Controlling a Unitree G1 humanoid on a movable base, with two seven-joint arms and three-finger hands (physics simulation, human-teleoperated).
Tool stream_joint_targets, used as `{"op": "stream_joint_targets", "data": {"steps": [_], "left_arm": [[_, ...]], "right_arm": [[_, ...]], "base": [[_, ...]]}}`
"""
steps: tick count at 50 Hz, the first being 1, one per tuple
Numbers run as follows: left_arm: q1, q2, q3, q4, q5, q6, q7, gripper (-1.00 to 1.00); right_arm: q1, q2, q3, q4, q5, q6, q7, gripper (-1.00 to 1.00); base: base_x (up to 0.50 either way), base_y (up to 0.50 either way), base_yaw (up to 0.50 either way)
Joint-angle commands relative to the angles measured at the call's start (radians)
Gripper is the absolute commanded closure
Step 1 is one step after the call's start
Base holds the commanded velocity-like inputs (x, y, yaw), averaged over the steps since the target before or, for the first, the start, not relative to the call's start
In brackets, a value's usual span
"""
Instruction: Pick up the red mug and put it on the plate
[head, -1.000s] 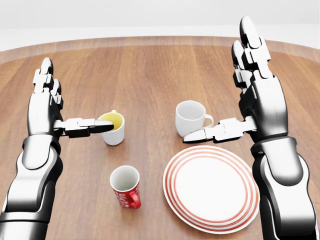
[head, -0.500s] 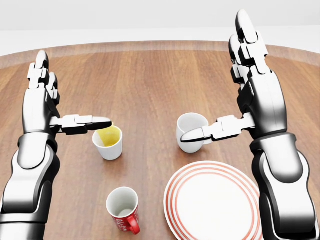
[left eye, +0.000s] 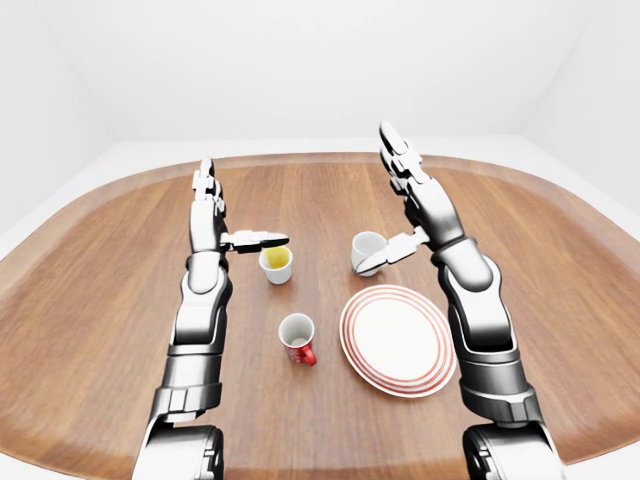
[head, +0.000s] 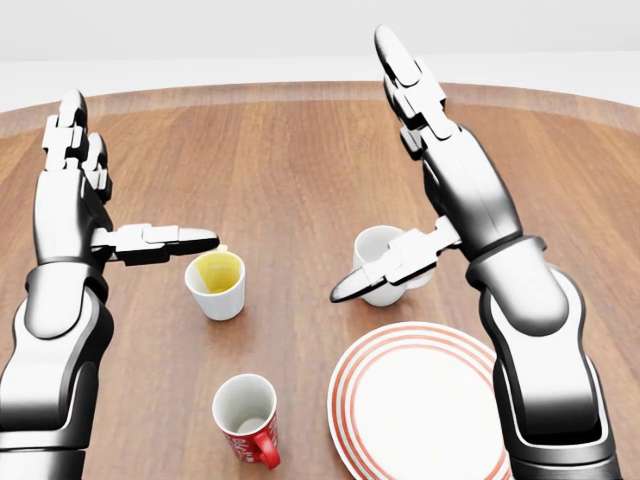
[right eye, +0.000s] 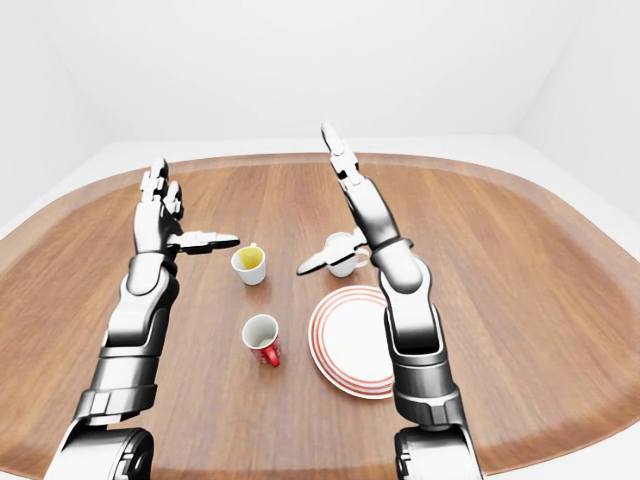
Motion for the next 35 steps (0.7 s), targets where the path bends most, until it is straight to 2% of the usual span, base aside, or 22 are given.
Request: {"op": "stream_joint_targets", "data": {"steps": [1,20,35], "left_arm": [[0.003,0.001,0.002,-0.02,-0.002,0.0,-0.001,-1.0],[0.008,0.003,0.003,-0.046,-0.001,0.0,-0.001,-1.0],[0.008,0.005,0.006,-0.055,0.0,0.0,-0.003,-1.0]], "right_arm": [[-0.059,0.009,0.03,0.076,-0.072,0.0,0.091,-1.0],[-0.153,0.062,0.074,0.392,-0.225,0.0,0.127,-1.0],[-0.25,0.111,0.089,0.744,-0.283,0.0,0.074,-1.0]], "base": [[0.0,0.0,0.0],[0.0,0.0,0.0],[0.0,0.0,0.0]]}}
